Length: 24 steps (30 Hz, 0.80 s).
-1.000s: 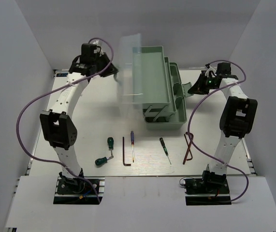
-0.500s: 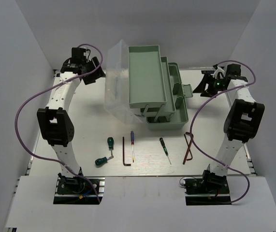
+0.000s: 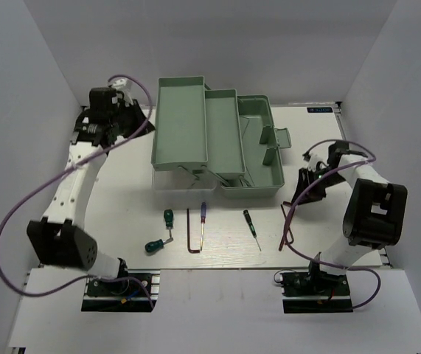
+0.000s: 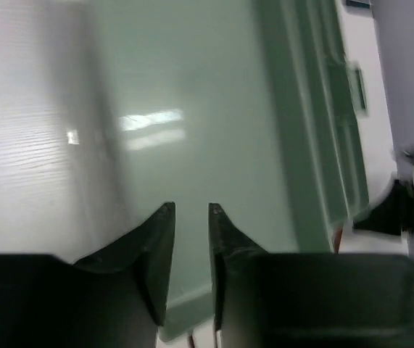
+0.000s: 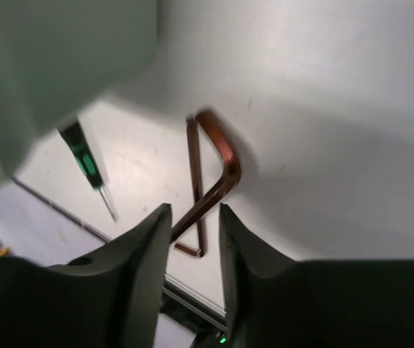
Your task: Sort the tools into containers
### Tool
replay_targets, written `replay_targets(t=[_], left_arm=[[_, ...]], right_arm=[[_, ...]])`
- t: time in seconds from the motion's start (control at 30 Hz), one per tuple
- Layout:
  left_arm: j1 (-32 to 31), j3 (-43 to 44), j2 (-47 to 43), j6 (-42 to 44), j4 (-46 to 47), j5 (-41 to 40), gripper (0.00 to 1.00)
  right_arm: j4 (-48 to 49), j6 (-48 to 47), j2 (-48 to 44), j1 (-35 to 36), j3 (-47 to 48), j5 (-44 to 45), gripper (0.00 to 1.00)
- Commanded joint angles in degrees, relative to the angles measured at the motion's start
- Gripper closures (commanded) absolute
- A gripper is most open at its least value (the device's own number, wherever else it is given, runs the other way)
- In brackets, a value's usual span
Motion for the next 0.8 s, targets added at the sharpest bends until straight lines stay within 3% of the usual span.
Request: replay_targets(t=[0.0,0.13,0.33,0.47,0.6,0.77], left_arm=[[-5.4,-5.5,-5.11,5.39,3.71,14.58,0.61],[-9.72,-10.17,-11.61,8.31,-3.11,12.84,0.46],[-14.47,-20.36,-20.48,7.62,-9.38,9.15,0.43],[-18.42,-29.32,-23.84,3.49,-8.69,6.85,0.43],[-22.12,-31.18,-22.09,1.72,-7.1,4.58,0.43],[-27.56,-31.18,-14.71,-0.82,-7.1,-0.52,0.42]], right_arm=[[-2.73,-1.37,-3.12,2.08,-2.96,3.45,0.59],[-1.07,1.1,-2.33,4.11,-4.8,7.05,0.54],[1.04,4.78,0.84,6.66,-5.77,12.59,0.54],[3.86,8.56,4.25,7.71,-6.74,13.39,0.57],[4.57,10.85,5.67,8.33,-6.39,13.31,0.67],[4.31,9.45,2.51,7.72,-5.86,14.71,0.94]])
